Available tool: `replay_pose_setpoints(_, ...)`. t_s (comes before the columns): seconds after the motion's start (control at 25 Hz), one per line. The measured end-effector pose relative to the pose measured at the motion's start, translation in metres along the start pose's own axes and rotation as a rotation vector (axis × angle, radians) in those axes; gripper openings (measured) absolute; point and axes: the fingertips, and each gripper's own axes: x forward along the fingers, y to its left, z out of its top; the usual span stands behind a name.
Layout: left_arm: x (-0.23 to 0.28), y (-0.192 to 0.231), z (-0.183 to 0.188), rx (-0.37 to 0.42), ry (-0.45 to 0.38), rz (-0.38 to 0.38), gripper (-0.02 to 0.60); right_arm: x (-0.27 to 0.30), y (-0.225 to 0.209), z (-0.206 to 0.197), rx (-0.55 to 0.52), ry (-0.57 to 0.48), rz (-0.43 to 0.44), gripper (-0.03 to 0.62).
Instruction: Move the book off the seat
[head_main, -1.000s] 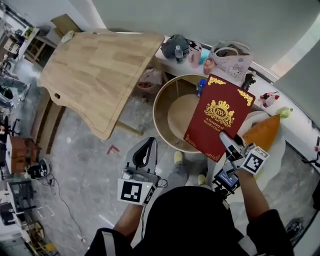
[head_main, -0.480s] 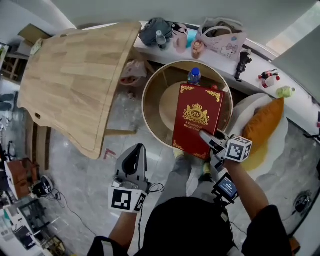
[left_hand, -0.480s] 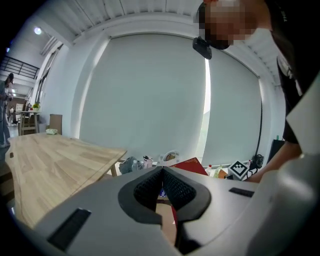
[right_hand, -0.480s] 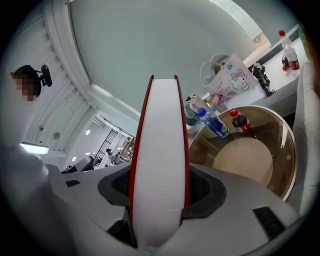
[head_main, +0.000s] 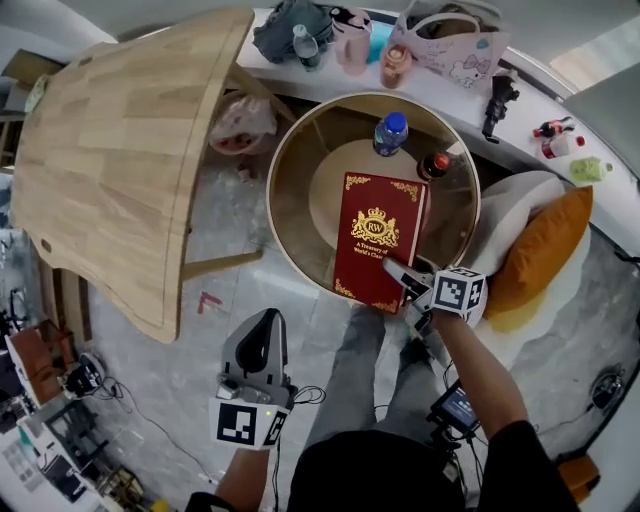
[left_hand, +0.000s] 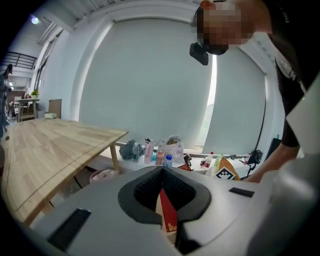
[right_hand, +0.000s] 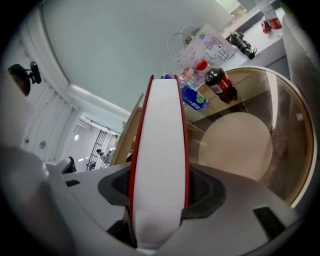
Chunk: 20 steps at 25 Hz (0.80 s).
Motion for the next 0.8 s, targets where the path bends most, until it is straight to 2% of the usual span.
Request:
replay_pose_setpoints(0.2,0.026,0.015,-0.023,-0.013,0.038,-0.02,0.012,0.031,-0.053,0.01,0.024,-0.039,-0.094,0.253)
replay_pose_setpoints(0.44,0.037,0.031,-0.033,-0.007,0.039,-0.023,0.012,0.058,-0.07,0.012,0.049,-0.016,-0.077,0.257)
replay_pose_setpoints(0.6,0.036,0.036,-0.037,-0.018,0.053,-0.03,0.012,0.054,-0.085,0.007,-0.021,0.05,-0.178,0.287)
replay_pose_setpoints(0.8,0.035,0.036,-0.034,-0.013,0.057,-0.041,0.012,0.047,-0.104,0.008,-0.11,0.082,-0.29,0.325)
